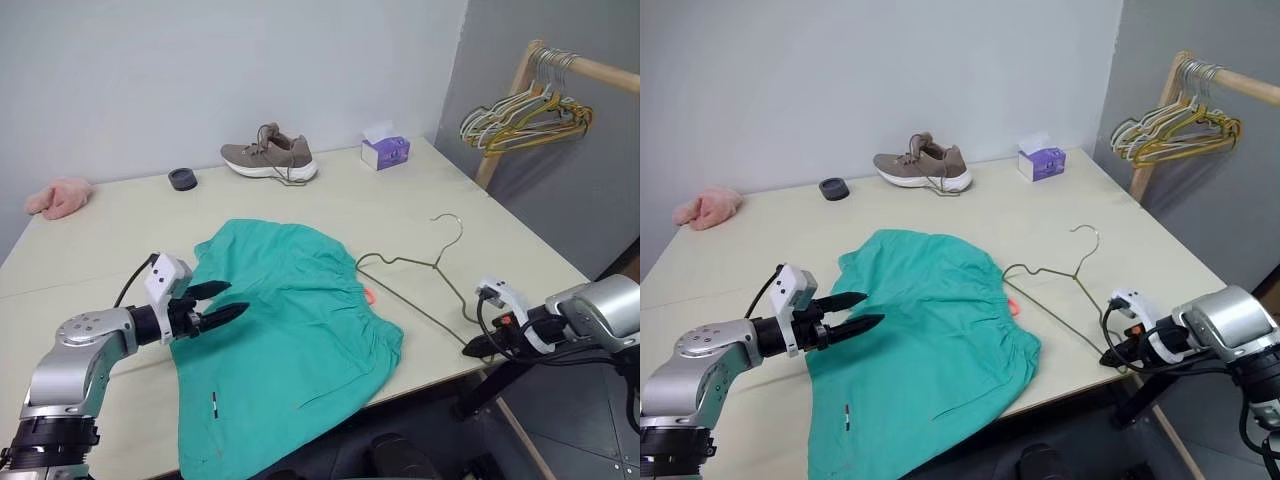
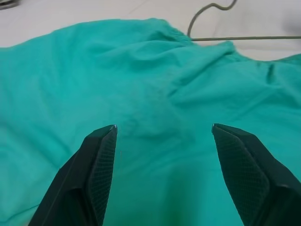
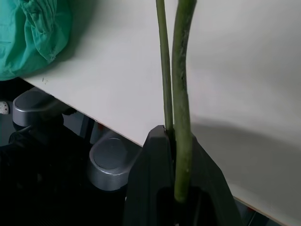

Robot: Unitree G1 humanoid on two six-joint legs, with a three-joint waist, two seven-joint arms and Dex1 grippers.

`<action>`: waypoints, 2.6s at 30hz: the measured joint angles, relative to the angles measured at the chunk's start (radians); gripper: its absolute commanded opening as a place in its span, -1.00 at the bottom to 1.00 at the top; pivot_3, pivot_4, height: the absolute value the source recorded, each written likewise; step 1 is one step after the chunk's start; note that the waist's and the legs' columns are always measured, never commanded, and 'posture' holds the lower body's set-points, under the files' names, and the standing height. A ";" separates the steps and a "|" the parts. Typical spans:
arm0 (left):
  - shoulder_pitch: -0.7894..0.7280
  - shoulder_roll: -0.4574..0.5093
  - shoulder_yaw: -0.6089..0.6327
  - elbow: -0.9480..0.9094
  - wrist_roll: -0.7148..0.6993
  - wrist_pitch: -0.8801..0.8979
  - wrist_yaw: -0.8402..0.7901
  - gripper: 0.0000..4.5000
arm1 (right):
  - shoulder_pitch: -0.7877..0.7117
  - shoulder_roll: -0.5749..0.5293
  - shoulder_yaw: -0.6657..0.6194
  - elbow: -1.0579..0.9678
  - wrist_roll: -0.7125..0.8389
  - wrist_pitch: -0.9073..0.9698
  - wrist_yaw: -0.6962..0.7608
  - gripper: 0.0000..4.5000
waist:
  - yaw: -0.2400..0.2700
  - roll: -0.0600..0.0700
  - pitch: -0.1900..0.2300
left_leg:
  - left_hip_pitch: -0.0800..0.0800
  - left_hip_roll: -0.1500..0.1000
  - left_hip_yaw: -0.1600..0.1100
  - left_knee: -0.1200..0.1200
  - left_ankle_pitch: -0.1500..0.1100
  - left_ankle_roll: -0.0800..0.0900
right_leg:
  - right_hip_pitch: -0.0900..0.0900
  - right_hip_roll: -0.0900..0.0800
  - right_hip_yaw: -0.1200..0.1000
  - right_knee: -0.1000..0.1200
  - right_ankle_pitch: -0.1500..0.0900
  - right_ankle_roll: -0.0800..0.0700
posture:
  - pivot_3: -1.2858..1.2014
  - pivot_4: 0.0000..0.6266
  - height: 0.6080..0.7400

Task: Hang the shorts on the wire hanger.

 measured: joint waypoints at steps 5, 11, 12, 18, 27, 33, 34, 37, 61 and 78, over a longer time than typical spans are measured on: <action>-0.007 0.015 0.022 0.043 0.015 -0.032 0.014 0.51 | -0.051 0.018 0.016 -0.001 0.030 0.009 0.003 -1.00 | 0.005 0.000 0.000 | -0.001 0.000 -0.001 0.000 0.000 0.000 | 0.000 0.000 0.000 0.000 0.000 0.000 | -0.18 -1.00 1.00; -0.007 0.020 0.034 0.064 0.015 -0.043 0.015 0.51 | -0.076 0.010 0.015 -0.019 0.069 0.016 0.013 -1.00 | 0.007 0.000 0.000 | -0.001 0.000 -0.001 0.000 0.000 0.000 | -0.001 0.000 0.000 0.000 0.000 0.000 | -0.18 -1.00 1.00; -0.006 0.020 0.034 0.064 0.015 -0.043 0.015 0.51 | -0.076 0.009 0.014 -0.025 0.071 0.016 0.012 -1.00 | 0.007 0.000 0.000 | -0.001 0.000 -0.001 0.000 0.000 0.000 | -0.001 0.000 0.000 0.000 0.000 0.000 | -0.18 -1.00 1.00; -0.004 0.018 0.034 0.064 0.015 -0.043 0.016 0.51 | -0.049 -0.028 0.013 -0.020 0.064 -0.011 -0.006 -1.00 | 0.007 0.000 0.000 | -0.001 0.000 -0.001 0.000 0.000 0.000 | -0.001 0.000 0.000 -0.001 0.000 0.000 | -0.19 -1.00 1.00; -0.005 0.009 0.023 0.063 0.017 -0.043 0.015 0.51 | -0.018 -0.053 0.028 0.029 0.028 -0.068 -0.020 -1.00 | 0.000 0.001 0.000 | -0.001 0.000 0.000 0.000 0.000 0.000 | -0.001 0.000 0.000 0.000 0.000 0.000 | -0.19 -1.00 1.00; -0.007 0.006 0.017 0.052 0.018 -0.042 0.016 0.51 | -0.051 -0.018 0.096 0.028 0.025 -0.079 -0.002 -1.00 | 0.002 0.001 0.000 | -0.001 0.000 0.000 0.000 0.000 0.000 | -0.001 0.000 0.000 0.000 0.000 0.000 | -0.18 -1.00 1.00; -0.006 0.006 0.017 0.052 0.018 -0.042 0.016 0.51 | -0.063 -0.015 0.103 0.030 0.022 -0.084 0.001 -1.00 | 0.003 0.001 0.000 | -0.001 0.000 -0.001 0.000 0.000 0.000 | -0.001 0.000 0.000 0.000 0.000 0.000 | -0.17 -1.00 1.00; -0.003 0.006 0.017 0.048 0.018 -0.042 0.017 0.51 | -0.089 0.001 0.113 0.038 0.019 -0.095 0.006 -1.00 | 0.003 0.001 0.000 | -0.001 0.000 -0.001 0.000 0.000 0.000 | -0.001 0.000 0.000 0.000 0.000 0.000 | -0.17 -1.00 1.00; 0.018 0.003 0.019 0.030 0.024 -0.043 0.045 0.51 | -0.095 0.039 0.176 0.011 -0.052 -0.152 0.014 -1.00 | 0.029 0.001 0.000 | -0.002 0.000 -0.001 -0.001 0.000 0.000 | -0.002 -0.001 0.000 0.000 0.000 0.000 | -0.17 -1.00 1.00; 0.029 -0.008 0.019 0.022 0.040 -0.065 0.068 0.51 | -0.203 0.262 0.190 0.182 -0.041 -0.041 -0.008 -1.00 | 0.032 -0.001 -0.001 | -0.003 0.000 -0.001 0.000 0.000 0.000 | -0.004 -0.001 -0.001 0.001 0.003 -0.005 | -0.14 -1.00 1.00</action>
